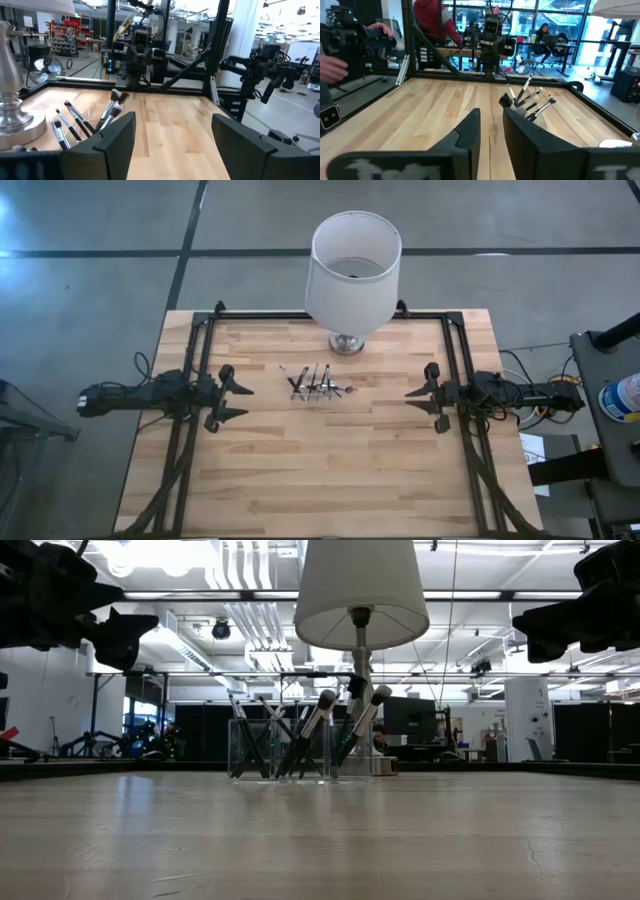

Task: Put items in baskets/containers
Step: Return to Home Position

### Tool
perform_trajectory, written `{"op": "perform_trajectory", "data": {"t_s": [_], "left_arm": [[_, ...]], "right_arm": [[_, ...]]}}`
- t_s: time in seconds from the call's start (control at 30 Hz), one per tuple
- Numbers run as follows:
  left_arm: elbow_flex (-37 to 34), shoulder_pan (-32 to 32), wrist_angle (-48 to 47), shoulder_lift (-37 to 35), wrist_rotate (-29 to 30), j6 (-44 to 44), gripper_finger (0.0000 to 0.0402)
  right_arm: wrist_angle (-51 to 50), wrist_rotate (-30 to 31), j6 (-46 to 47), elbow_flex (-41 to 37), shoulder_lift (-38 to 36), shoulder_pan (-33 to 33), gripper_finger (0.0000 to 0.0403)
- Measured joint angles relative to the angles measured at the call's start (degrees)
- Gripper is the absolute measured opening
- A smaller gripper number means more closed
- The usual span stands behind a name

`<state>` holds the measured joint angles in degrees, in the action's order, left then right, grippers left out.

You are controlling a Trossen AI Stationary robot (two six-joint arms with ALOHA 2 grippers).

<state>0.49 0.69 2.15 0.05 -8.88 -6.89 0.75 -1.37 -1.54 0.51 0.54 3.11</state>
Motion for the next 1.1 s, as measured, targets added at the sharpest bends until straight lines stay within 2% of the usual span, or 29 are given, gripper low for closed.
{"op": "perform_trajectory", "data": {"t_s": [0.27, 0.67, 1.1], "left_arm": [[0.0, 0.0, -0.1, 0.0, 0.0, -2.3, 0.0255], [0.0, 0.0, -0.2, 0.0, 0.0, -2.4, 0.0255], [0.0, 0.0, -0.3, 0.0, 0.0, -2.4, 0.0255]], "right_arm": [[0.0, 0.0, 0.0, 0.0, 0.0, 0.0, 0.0084], [0.0, 0.0, 0.0, 0.0, 0.0, 0.0, 0.0068], [0.0, 0.0, 0.0, 0.0, 0.0, 0.0, 0.008]]}}
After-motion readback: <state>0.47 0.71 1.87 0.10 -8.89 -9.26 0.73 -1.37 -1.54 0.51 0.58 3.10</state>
